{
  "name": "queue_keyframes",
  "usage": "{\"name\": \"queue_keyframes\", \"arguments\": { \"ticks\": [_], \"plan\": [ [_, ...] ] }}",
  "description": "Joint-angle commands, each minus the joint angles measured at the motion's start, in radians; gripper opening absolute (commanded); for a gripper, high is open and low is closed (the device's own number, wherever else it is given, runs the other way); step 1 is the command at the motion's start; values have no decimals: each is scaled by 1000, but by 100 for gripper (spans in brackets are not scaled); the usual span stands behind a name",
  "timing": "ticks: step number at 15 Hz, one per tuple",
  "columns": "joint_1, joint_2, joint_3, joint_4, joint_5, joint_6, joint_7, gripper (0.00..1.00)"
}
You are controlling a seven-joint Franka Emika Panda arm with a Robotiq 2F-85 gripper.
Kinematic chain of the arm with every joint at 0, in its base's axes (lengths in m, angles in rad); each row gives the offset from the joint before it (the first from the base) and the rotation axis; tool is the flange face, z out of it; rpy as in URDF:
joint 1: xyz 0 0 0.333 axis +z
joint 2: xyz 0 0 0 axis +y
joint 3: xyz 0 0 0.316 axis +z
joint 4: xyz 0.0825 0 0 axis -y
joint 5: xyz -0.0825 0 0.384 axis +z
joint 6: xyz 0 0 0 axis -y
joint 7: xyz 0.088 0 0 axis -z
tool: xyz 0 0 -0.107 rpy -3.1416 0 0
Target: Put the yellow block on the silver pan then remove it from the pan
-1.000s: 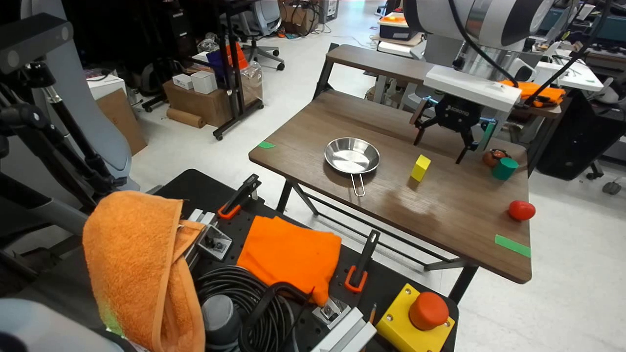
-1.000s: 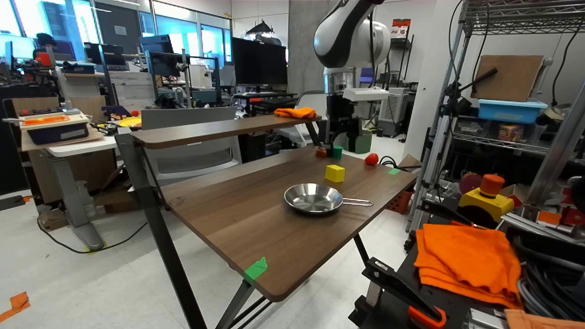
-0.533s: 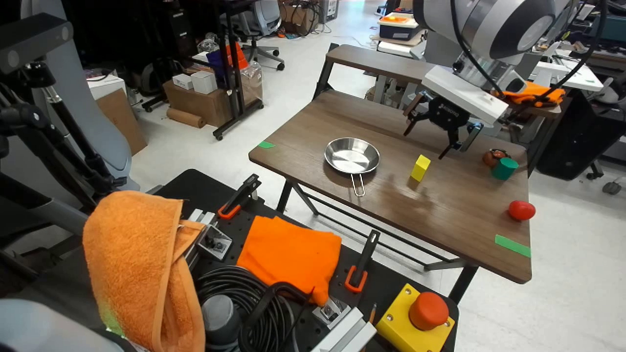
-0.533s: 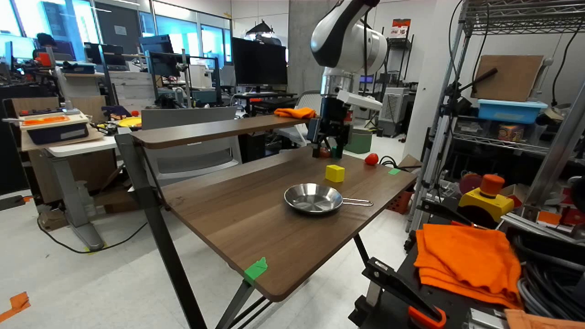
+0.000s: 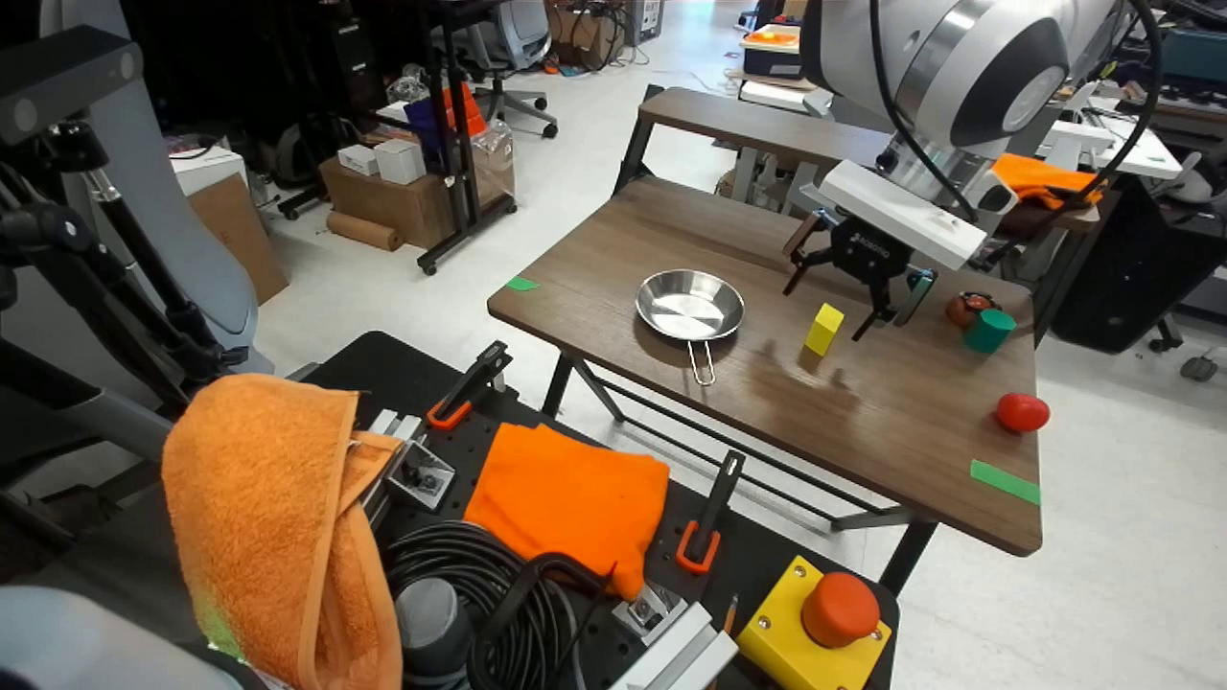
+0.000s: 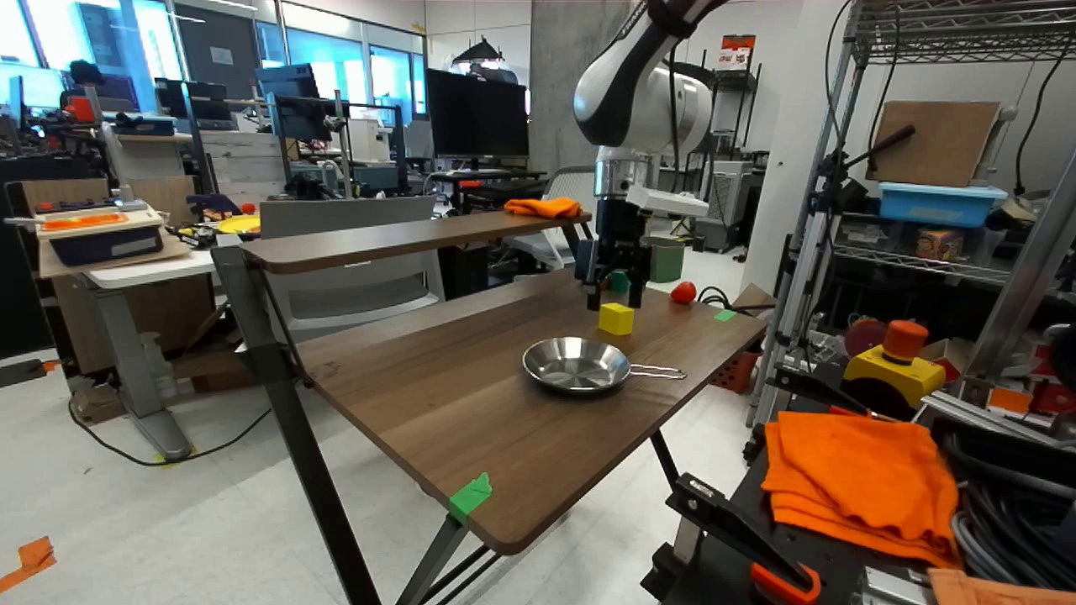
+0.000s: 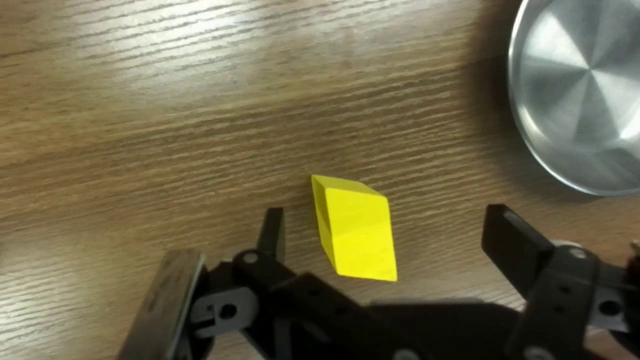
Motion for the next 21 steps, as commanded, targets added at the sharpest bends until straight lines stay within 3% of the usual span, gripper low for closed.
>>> {"name": "queue_keyframes", "arguments": {
  "ticks": [1,3,4,14,21],
  "plan": [
    [37,-5,-40,3,-57,-25,52,100],
    [51,-8,-55,4,-82,-25,82,100],
    [58,-8,-62,4,-94,-26,97,81],
    [86,-5,-84,1,-143,-32,154,6],
    [100,-44,-84,-36,-155,-17,158,8]
  ]
}}
